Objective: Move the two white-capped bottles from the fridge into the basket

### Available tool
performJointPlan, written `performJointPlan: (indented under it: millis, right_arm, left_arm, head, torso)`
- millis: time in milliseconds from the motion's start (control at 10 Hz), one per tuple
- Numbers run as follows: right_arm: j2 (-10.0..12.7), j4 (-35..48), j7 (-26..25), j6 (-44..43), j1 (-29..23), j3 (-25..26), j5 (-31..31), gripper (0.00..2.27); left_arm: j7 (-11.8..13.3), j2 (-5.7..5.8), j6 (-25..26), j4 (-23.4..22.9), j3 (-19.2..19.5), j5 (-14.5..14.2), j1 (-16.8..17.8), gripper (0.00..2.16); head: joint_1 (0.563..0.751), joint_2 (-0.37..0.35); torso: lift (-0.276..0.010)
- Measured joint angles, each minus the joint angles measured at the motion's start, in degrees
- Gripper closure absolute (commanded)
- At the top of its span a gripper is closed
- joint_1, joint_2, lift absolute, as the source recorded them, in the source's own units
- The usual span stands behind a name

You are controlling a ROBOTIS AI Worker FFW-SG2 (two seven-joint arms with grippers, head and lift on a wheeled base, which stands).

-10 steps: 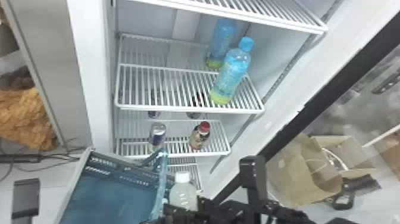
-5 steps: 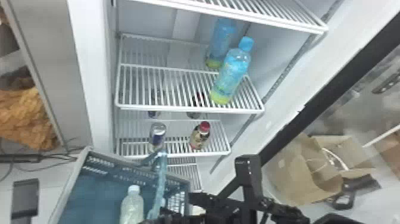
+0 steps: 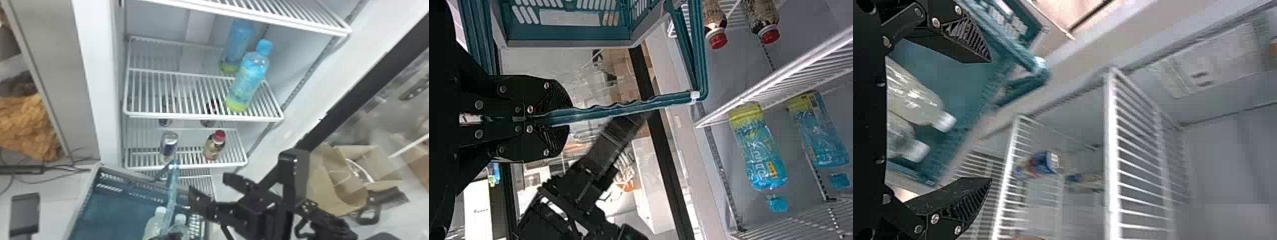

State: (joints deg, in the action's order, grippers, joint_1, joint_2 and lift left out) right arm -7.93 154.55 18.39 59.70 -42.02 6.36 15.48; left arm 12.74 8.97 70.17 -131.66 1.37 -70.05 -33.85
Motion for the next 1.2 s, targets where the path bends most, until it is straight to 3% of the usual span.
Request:
performJointPlan:
  millis: [800, 1200]
  right_arm:
    - [1.2, -8.7, -2.9, -44.9, -2.5, -0.7, -2.3, 0.10]
    - [2.0, -13.5, -8.0, -52.1, -3.4, -1.1, -5.5, 0.08]
  left_arm:
    - [0.0, 0.09, 0.0, 0.0, -0.2, 0.0, 0.3, 1.19]
    - [-0.1, 0.26, 0.0, 0.0, -0.5, 0.0, 0.5, 1.19]
  head:
    - [0.695, -0.350]
    - [0.695, -0.350]
  torso:
    - [0.000]
    - [0.000]
